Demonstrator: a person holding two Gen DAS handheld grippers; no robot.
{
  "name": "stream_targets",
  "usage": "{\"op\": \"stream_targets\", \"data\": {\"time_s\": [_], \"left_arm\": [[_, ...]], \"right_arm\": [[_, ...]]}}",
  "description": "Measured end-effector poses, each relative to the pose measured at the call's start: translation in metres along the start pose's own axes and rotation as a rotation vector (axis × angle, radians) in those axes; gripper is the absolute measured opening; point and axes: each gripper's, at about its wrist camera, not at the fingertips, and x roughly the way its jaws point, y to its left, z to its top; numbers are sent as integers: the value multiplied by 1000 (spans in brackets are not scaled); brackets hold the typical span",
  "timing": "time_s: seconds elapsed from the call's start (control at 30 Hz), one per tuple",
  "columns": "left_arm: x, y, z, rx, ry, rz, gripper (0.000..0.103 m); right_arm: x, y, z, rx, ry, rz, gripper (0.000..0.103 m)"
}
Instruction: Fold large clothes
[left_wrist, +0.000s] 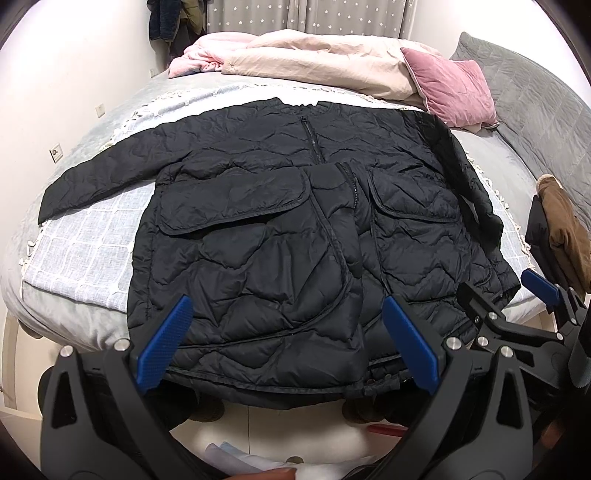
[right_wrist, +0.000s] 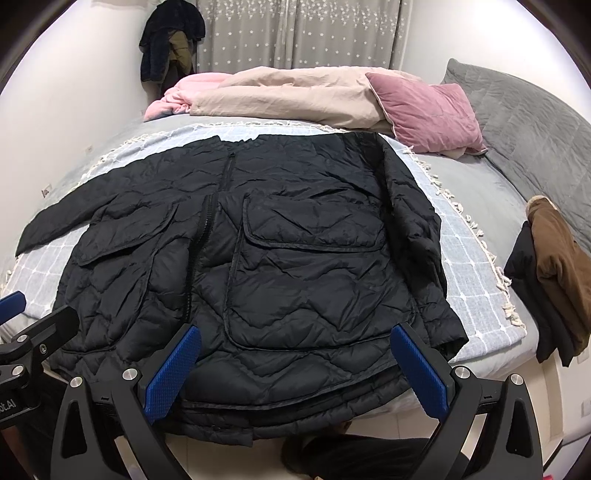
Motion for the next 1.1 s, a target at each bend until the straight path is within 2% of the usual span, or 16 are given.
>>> {"op": "stream_targets", "data": {"time_s": [1.1], "left_arm": [[17, 1, 1, -9, 28, 4, 102]], "right_arm": [[13, 6, 3, -7, 19, 35, 103]]}}
